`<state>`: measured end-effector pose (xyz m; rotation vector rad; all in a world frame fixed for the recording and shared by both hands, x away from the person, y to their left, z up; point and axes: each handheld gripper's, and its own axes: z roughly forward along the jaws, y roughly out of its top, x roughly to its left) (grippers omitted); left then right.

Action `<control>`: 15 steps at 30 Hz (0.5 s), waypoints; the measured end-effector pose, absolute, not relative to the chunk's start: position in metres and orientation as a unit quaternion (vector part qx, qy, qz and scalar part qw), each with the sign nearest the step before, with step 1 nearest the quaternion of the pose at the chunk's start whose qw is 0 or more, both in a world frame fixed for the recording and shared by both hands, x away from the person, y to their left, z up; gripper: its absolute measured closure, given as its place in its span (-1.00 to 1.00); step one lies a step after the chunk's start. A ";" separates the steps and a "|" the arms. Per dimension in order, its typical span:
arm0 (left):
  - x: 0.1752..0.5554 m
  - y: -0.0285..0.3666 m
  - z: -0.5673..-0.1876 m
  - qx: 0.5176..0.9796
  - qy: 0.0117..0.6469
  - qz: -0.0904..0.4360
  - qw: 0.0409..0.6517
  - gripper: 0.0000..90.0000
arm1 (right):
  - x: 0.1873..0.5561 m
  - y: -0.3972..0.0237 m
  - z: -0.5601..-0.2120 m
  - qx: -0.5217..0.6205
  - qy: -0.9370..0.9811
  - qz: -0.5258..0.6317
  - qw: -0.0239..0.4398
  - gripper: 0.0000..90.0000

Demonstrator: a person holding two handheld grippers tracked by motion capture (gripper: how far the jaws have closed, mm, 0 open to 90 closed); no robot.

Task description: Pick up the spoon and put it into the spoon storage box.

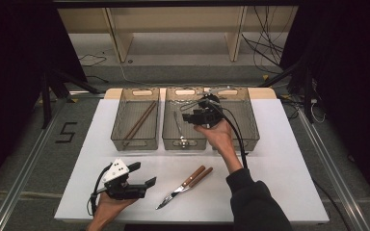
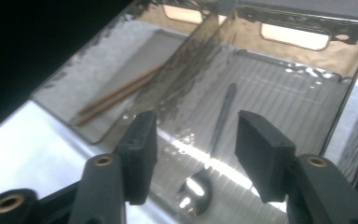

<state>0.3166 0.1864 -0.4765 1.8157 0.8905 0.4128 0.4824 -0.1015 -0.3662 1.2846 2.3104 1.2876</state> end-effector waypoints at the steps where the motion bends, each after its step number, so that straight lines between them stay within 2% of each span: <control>1: 0.316 0.186 -0.476 0.755 0.371 0.171 0.513 -0.62 | 0.479 -0.103 -0.366 0.432 0.780 0.442 0.098 0.04; 15: 0.315 0.181 -0.475 0.763 0.363 0.159 0.511 -0.62 | 0.424 -0.134 -0.372 0.381 0.789 0.473 0.089 -0.11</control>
